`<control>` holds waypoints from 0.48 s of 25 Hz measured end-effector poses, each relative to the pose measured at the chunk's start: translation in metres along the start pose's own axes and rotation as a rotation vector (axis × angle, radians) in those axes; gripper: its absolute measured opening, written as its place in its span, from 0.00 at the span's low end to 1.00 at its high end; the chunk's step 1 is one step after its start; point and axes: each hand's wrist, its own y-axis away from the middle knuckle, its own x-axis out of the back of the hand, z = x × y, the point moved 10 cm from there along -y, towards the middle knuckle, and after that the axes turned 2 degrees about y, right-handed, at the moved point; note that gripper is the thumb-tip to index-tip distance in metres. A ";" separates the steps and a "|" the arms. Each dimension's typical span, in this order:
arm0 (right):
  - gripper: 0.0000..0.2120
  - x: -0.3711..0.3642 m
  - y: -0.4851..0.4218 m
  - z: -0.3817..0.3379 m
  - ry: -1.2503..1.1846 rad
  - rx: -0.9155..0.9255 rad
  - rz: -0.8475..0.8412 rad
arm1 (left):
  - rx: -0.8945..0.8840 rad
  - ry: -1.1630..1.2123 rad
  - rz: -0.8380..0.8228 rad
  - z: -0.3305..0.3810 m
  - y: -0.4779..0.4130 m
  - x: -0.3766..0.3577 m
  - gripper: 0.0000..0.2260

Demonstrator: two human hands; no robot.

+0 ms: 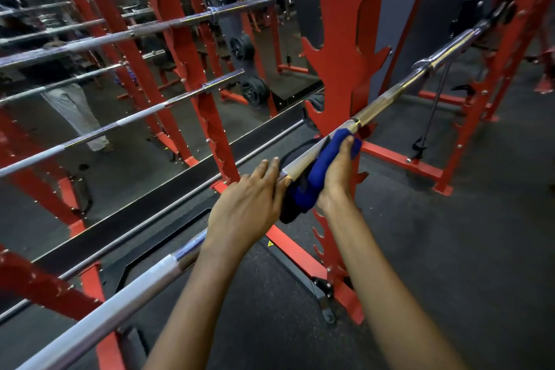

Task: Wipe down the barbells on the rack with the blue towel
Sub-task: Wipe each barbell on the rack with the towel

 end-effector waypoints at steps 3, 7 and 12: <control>0.20 -0.010 0.012 -0.016 0.464 0.314 -0.091 | -0.056 0.014 -0.007 0.003 0.001 -0.003 0.27; 0.31 -0.028 0.011 -0.035 1.097 0.859 -0.191 | -0.075 0.028 0.000 0.004 0.004 -0.001 0.26; 0.32 -0.024 -0.052 -0.087 1.276 0.836 -0.026 | -0.079 -0.028 0.069 0.007 0.006 0.004 0.25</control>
